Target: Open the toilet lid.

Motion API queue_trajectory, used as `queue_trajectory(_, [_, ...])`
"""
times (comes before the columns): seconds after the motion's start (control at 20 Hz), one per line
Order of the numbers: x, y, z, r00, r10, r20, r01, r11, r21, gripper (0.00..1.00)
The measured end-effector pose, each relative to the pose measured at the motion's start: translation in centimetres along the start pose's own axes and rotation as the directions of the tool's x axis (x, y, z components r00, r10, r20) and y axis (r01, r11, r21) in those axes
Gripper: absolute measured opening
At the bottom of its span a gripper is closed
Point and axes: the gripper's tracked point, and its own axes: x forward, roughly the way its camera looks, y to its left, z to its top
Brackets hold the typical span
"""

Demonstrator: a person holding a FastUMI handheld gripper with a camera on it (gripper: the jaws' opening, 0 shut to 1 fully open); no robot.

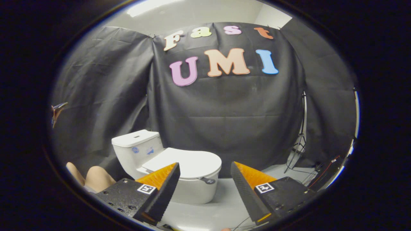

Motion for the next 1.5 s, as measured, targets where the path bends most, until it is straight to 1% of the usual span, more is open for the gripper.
queue_trajectory(0.15, [2.7, -0.2, -1.3, 0.997, 0.015, -0.072, -0.011, 0.998, 0.061, 0.97])
queue_trajectory(0.25, [5.0, -0.3, -1.1, 0.995, 0.053, -0.09, -0.042, 0.992, 0.118, 0.97])
queue_trajectory(0.35, [7.6, -0.6, -1.5, 0.988, 0.09, -0.122, -0.064, 0.977, 0.203, 0.97])
queue_trajectory(0.45, [10.4, -0.7, -2.1, 0.975, 0.135, -0.175, -0.077, 0.951, 0.301, 0.97])
queue_trajectory(0.55, [13.5, -0.9, -3.1, 0.955, 0.186, -0.232, -0.076, 0.907, 0.414, 0.97])
queue_trajectory(0.6, [14.9, -1.2, -3.8, 0.944, 0.203, -0.259, -0.058, 0.877, 0.477, 0.97])
queue_trajectory(0.75, [19.0, -1.0, -6.4, 0.916, 0.265, -0.3, -0.009, 0.762, 0.648, 0.97])
queue_trajectory(0.8, [20.2, -0.9, -7.4, 0.909, 0.283, -0.307, 0.004, 0.729, 0.685, 0.96])
queue_trajectory(0.85, [21.2, -0.8, -8.7, 0.9, 0.29, -0.325, 0.029, 0.704, 0.709, 0.96])
queue_trajectory(0.95, [22.8, -0.7, -11.4, 0.877, 0.302, -0.374, 0.08, 0.675, 0.734, 0.96])
queue_trajectory(1.05, [23.7, -0.4, -13.9, 0.852, 0.318, -0.416, 0.119, 0.655, 0.746, 0.95])
queue_trajectory(1.15, [24.7, -0.1, -15.4, 0.839, 0.332, -0.431, 0.15, 0.62, 0.77, 0.94])
queue_trajectory(1.2, [25.2, 0.1, -15.8, 0.837, 0.345, -0.426, 0.158, 0.593, 0.79, 0.91])
queue_trajectory(1.25, [25.7, 0.2, -16.0, 0.839, 0.356, -0.412, 0.16, 0.563, 0.811, 0.85])
queue_trajectory(1.35, [26.9, 0.1, -16.2, 0.852, 0.358, -0.383, 0.167, 0.506, 0.846, 0.79])
queue_trajectory(1.45, [27.7, 0.1, -15.9, 0.859, 0.374, -0.351, 0.163, 0.45, 0.878, 0.64])
queue_trajectory(1.5, [27.8, 0.4, -15.9, 0.855, 0.386, -0.345, 0.16, 0.436, 0.886, 0.56])
